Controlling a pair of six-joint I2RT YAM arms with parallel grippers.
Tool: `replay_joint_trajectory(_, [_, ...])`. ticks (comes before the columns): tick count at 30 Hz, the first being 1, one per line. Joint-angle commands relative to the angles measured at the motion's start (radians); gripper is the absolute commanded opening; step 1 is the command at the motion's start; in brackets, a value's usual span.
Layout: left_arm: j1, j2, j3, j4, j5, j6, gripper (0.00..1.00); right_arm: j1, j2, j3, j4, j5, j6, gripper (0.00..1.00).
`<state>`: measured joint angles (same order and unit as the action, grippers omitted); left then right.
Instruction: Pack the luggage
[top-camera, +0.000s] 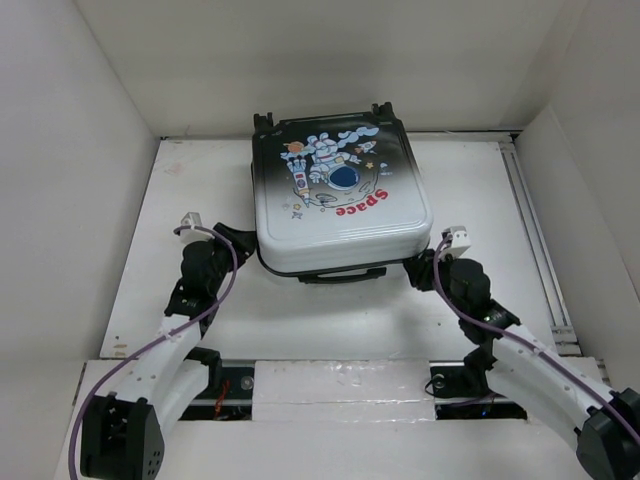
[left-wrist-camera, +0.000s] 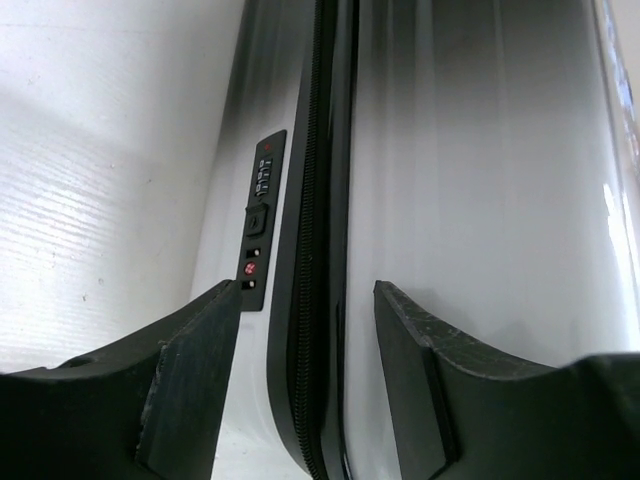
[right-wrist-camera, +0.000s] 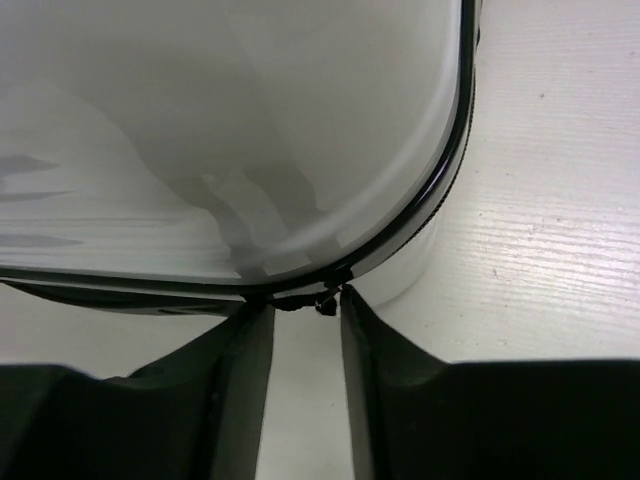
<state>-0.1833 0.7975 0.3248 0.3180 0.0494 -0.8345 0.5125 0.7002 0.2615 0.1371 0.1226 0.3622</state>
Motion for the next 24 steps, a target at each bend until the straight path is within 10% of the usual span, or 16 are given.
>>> replay_joint_trajectory(1, [-0.005, 0.006, -0.010, 0.049, 0.046, 0.015, 0.50, -0.006, 0.036, -0.007, 0.124, 0.104, 0.032, 0.34])
replay_joint_trajectory(9, [-0.014, -0.012, -0.010, 0.038, 0.066, 0.015, 0.45, -0.006, 0.065, 0.008, 0.157, 0.095, 0.023, 0.00])
replay_joint_trajectory(16, [-0.015, 0.012, -0.079, 0.140, 0.135, -0.023, 0.39, 0.095, 0.044, -0.011, 0.157, 0.104, 0.052, 0.00])
replay_joint_trajectory(24, [-0.044, 0.046, -0.122, 0.220, 0.179, -0.075, 0.38, 0.493, 0.094, 0.114, 0.039, 0.287, 0.116, 0.00])
